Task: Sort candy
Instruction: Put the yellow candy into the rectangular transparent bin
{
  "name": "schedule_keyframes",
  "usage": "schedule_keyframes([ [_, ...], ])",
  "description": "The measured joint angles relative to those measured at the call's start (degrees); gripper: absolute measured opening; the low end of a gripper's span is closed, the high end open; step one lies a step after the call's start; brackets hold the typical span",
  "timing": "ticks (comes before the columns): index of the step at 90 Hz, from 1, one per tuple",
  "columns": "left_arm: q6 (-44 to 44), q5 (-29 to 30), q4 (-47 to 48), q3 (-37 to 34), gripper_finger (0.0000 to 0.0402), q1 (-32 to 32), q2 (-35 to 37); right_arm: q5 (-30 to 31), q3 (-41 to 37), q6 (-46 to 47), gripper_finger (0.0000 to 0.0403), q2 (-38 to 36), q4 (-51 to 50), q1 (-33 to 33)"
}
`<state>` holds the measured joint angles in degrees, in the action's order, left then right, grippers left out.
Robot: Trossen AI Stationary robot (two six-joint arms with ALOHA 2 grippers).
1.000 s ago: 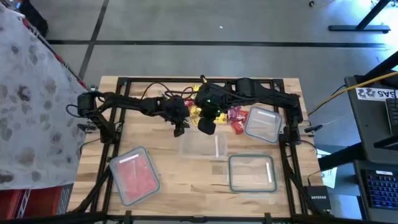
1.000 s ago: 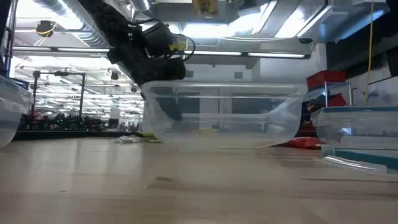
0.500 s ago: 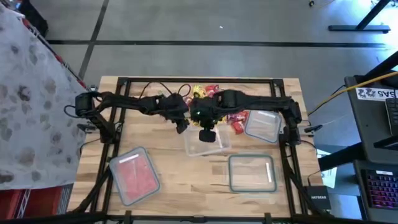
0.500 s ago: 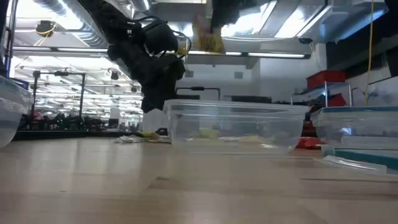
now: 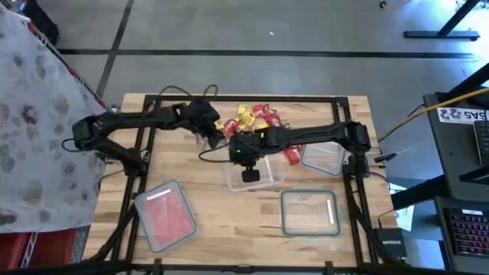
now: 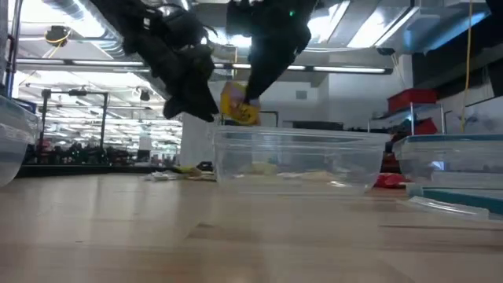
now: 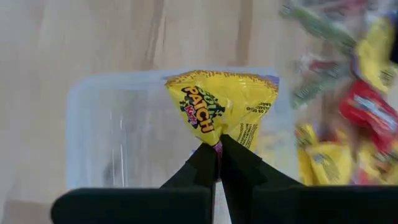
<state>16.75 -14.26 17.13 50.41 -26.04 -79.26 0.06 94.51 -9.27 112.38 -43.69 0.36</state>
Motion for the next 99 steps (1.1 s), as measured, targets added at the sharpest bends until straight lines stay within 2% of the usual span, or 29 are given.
schedule_keyframes([
  [14, 0.05, -0.15, 3.34, 0.03, 0.0104, -0.03, 3.03, -1.06, -3.83, -0.07, 0.0, 0.0, 5.2, -0.11],
  [27, 2.13, -0.17, 6.05, 0.04, 0.0104, 0.58, 3.59, 3.15, -7.11, -0.22, 0.0, 0.2, 6.84, 0.0],
  [38, 2.36, -0.15, 6.61, 0.04, 0.0104, 1.49, 3.62, 3.4, -10.46, -0.24, 0.0, 0.48, 10.97, 0.0],
  [59, 3.67, -0.15, 6.24, 0.04, 0.0104, 2.38, 3.62, 3.42, -11.92, -0.11, 0.0007, 1.47, 13.82, 0.0],
  [74, 4.51, -0.42, 6.4, 0.04, 0.0104, 2.66, 3.62, 5.55, -11.92, -0.2, 0.0044, 3.68, 15.31, 0.0],
  [99, 5.62, -0.55, 6.28, 0.04, 0.0104, 2.82, 3.62, 5.73, -11.51, -0.4, 0.0139, 4.53, 14.02, 0.0],
])
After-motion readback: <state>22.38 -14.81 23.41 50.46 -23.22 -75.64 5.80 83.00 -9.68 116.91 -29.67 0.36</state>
